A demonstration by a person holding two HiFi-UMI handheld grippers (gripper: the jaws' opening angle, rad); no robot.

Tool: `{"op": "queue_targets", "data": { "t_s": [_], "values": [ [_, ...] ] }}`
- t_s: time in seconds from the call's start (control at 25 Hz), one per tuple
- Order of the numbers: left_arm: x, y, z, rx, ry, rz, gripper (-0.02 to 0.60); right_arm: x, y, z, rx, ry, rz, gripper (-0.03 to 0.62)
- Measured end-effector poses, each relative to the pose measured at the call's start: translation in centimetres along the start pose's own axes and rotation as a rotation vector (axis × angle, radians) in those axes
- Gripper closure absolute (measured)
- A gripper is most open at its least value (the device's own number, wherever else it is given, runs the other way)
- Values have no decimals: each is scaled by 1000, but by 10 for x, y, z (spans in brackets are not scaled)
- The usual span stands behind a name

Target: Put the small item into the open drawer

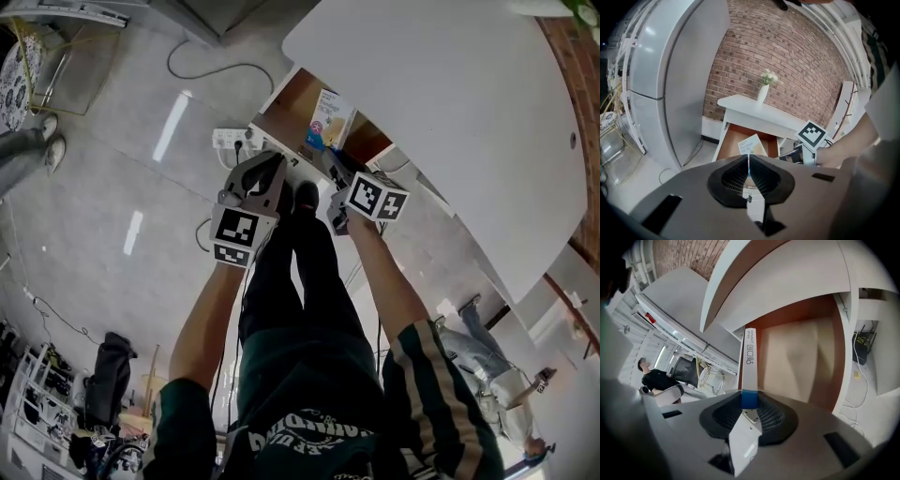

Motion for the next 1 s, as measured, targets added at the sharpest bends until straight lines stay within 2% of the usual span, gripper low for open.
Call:
{"op": "queue_targets", "data": {
  "t_s": [0.44,1.0],
  "values": [
    [5,-9,21,-25,10,44,557,18,-34,-13,89,-115,32,484],
    [-11,-14,33,-24,33,34,557,35,-67,-27,148,-238,99,484]
  ]
}}
Point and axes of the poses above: the fingertips, and each gripper's own axes: y backward along the fingers, x to its right, z out of its underside, the point moved 9 cm from there along y, backward along the fingers, and after that the axes turned 1 degree about z, right-handed, at the moved point
